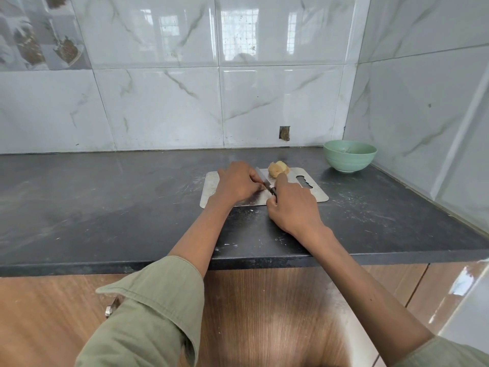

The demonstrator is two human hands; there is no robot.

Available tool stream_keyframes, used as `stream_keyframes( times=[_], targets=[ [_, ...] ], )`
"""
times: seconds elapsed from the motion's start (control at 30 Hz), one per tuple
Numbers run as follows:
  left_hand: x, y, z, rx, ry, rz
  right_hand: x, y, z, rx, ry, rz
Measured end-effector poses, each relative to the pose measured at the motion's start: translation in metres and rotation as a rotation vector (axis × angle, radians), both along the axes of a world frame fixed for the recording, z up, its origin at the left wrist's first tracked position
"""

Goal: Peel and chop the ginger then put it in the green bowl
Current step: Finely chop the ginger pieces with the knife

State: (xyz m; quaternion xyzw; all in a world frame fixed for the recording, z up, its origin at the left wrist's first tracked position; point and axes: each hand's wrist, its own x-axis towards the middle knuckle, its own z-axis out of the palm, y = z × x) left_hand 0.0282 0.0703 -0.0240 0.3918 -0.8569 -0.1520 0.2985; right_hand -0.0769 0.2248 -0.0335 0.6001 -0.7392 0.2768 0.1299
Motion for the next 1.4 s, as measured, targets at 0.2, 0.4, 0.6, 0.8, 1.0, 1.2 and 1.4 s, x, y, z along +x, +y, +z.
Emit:
stream_keyframes(
  times=[0.2, 0.4, 0.6, 0.8, 1.0, 1.2, 1.4],
  targets=[
    [0.001, 0.008, 0.005, -0.039, -0.022, 0.063, 0.002, -0.003, -0.001, -0.001, 0.001, -0.005],
    [0.000, 0.011, 0.005, -0.043, -0.036, 0.073, 0.000, -0.004, -0.003, -0.034, 0.028, -0.036],
    [0.002, 0.016, 0.008, -0.084, -0.089, 0.086, 0.001, -0.004, -0.001, -0.054, 0.114, -0.039],
    [0.004, 0.017, 0.011, -0.055, -0.069, 0.063, -0.001, -0.009, 0.003, 0.007, 0.104, -0.019],
    [0.006, 0.021, 0.009, -0.052, -0.033, 0.097, 0.003, -0.005, 0.002, 0.022, 0.099, -0.027],
    [0.005, 0.018, 0.009, -0.006, 0.012, 0.046, 0.005, -0.003, 0.004, 0.027, 0.060, -0.050],
    [0.007, 0.015, 0.008, 0.020, -0.023, 0.099, 0.007, -0.005, 0.004, 0.029, -0.031, -0.059]
  ],
)
